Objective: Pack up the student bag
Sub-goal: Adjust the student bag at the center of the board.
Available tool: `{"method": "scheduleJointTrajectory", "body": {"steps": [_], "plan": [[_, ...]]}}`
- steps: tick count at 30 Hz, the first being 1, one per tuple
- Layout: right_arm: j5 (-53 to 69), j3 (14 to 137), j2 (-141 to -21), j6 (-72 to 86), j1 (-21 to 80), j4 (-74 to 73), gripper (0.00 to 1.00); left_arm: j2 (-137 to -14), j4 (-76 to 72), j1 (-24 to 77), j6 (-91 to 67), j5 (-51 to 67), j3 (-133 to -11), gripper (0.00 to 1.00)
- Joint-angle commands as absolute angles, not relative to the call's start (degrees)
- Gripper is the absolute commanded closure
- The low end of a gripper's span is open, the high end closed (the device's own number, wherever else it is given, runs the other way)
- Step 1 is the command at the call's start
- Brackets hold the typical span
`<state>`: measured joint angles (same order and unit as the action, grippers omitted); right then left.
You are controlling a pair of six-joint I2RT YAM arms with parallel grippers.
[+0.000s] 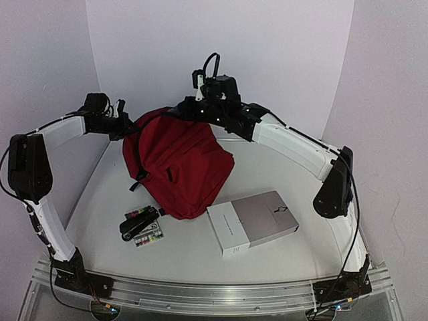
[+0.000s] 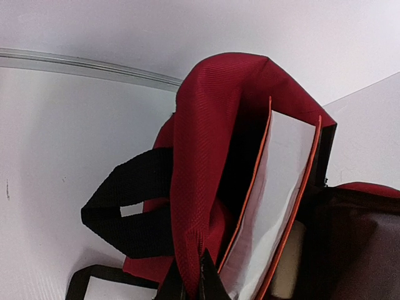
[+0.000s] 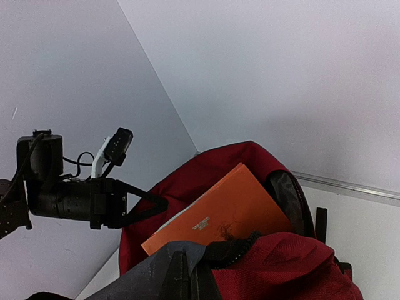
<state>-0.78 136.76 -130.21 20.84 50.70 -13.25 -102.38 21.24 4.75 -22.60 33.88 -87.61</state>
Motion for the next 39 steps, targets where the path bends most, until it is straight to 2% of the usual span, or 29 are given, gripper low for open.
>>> {"method": "scheduleJointTrajectory", "body": {"steps": [1,7,11,16,20,27,34,37,39], "plan": [[0.7,132.2,-117.7,19.0,51.2,-8.0,1.0,-95.9,11.7,1.9,-27.3,40.9,-89.4,1.0],[-10.0,120.6,-107.1,15.8,51.2,-7.5,1.0,-91.2,0.9,-2.8,-38.5,51.2,-87.3,1.0],[-12.8,113.6,-102.3,15.6,51.0,-5.2,1.0,-89.9,-1.8,-3.0,-40.3,52.2,-86.1,1.0],[-12.5,109.7,-102.9,16.2,50.9,-3.5,1.0,-92.1,1.5,-3.1,-38.2,52.7,-87.6,1.0],[-12.4,106.0,-102.9,17.9,50.7,-3.6,1.0,-91.8,-2.7,-3.0,-40.2,55.3,-87.6,1.0],[-5.1,104.7,-105.6,22.1,50.5,-3.5,1.0,-93.2,5.7,-3.0,-33.0,53.1,-89.9,0.97],[2.5,108.6,-110.4,24.6,50.5,-3.6,1.0,-94.3,6.1,-2.1,-29.4,52.7,-90.7,0.97],[14.6,111.9,-112.3,24.9,51.2,-4.1,1.0,-96.7,22.5,4.4,-13.9,41.1,-99.1,1.0],[16.2,112.2,-110.8,24.2,52.5,-2.9,1.0,-96.8,24.8,6.0,-11.4,39.7,-100.2,1.0]]}}
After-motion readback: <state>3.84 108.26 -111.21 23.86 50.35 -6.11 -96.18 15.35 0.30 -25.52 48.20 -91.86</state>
